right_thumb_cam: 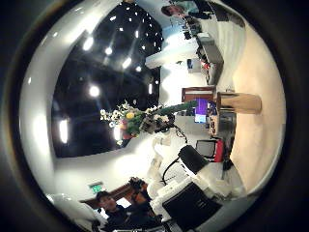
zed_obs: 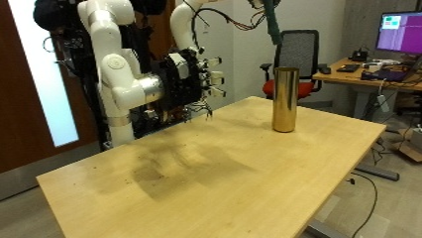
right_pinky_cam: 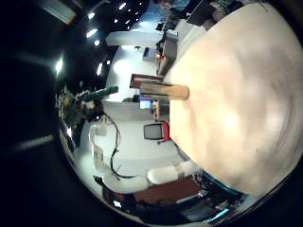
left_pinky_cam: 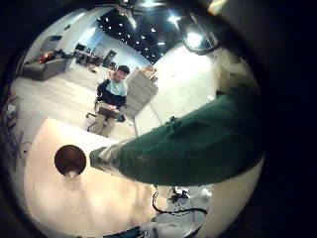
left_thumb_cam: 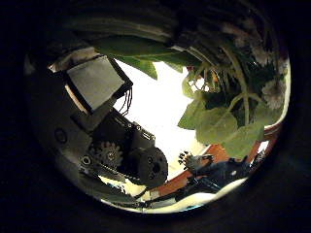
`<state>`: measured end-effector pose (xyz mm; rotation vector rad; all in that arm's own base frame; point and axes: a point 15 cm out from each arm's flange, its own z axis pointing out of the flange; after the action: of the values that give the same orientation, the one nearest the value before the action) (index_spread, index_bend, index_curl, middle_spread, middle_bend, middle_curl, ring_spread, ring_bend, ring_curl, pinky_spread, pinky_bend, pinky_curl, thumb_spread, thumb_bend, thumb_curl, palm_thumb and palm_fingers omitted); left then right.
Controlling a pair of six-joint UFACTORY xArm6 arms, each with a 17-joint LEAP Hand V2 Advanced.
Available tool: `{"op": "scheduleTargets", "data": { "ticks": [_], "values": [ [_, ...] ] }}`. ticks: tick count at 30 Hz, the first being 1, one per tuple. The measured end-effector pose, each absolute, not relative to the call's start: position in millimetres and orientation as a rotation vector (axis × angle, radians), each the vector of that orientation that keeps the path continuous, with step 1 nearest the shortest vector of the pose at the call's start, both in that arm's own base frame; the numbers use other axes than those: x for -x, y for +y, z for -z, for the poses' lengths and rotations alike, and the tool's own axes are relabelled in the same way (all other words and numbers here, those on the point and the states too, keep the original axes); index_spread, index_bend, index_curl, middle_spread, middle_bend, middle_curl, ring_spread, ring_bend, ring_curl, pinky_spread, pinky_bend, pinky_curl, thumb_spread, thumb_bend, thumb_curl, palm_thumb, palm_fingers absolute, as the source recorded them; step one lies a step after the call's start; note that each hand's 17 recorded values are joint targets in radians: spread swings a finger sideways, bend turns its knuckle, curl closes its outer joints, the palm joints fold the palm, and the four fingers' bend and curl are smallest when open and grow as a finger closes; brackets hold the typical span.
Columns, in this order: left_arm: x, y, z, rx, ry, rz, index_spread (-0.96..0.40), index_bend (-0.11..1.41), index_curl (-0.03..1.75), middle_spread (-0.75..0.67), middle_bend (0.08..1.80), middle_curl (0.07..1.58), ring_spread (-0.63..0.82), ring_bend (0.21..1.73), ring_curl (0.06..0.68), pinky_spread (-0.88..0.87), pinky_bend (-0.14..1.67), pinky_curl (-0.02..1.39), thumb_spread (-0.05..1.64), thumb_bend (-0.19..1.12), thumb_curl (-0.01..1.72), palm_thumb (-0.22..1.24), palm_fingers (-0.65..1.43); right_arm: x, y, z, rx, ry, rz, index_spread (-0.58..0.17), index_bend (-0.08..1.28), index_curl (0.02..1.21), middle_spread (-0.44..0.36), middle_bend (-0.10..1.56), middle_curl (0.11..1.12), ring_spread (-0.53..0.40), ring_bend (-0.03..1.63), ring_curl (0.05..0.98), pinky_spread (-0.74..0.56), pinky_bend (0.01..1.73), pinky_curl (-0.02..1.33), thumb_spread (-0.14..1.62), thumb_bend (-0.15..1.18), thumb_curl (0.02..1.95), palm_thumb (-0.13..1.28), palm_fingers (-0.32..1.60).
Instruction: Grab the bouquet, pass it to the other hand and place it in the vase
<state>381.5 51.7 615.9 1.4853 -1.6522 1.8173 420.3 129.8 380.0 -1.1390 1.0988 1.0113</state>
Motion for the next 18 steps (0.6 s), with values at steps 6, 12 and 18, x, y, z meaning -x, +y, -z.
{"op": "scheduleTargets", "data": {
  "ticks": [6,12,18],
  "values": [
    [-389,66,-593,-1.533,-1.632,-1.787,-0.71,0.34,1.48,-0.47,1.18,0.9,-0.41,1.43,0.597,-0.57,1.12,0.75,0.22,-0.02,0.92,1.1,1.09,-431,109,-389,1.082,1.087,-0.952,-0.279,0.15,0.24,0.127,0.2,0.32,0.156,0.31,0.264,0.26,0.3,0.33,0.97,-0.02,0.55,0.92,0.03],
    [-398,74,-585,-1.55,-1.615,-1.775,-0.69,0.34,1.49,-0.48,1.18,0.9,-0.41,1.43,0.598,-0.57,1.11,0.75,0.22,-0.02,0.92,1.1,1.09,-429,105,-388,1.084,1.091,-0.949,-0.277,0.15,0.25,0.114,0.2,0.32,0.146,0.32,0.267,0.26,0.3,0.33,0.97,-0.02,0.55,0.92,0.04],
    [-407,80,-576,-1.565,-1.601,-1.777,-0.68,0.33,1.5,-0.48,1.18,0.9,-0.41,1.43,0.598,-0.57,1.11,0.76,0.22,-0.02,0.93,1.1,1.09,-429,104,-389,1.087,1.088,-0.943,-0.277,0.15,0.25,0.113,0.2,0.32,0.144,0.31,0.268,0.26,0.3,0.33,0.96,-0.02,0.55,0.94,0.05]
  ]
}}
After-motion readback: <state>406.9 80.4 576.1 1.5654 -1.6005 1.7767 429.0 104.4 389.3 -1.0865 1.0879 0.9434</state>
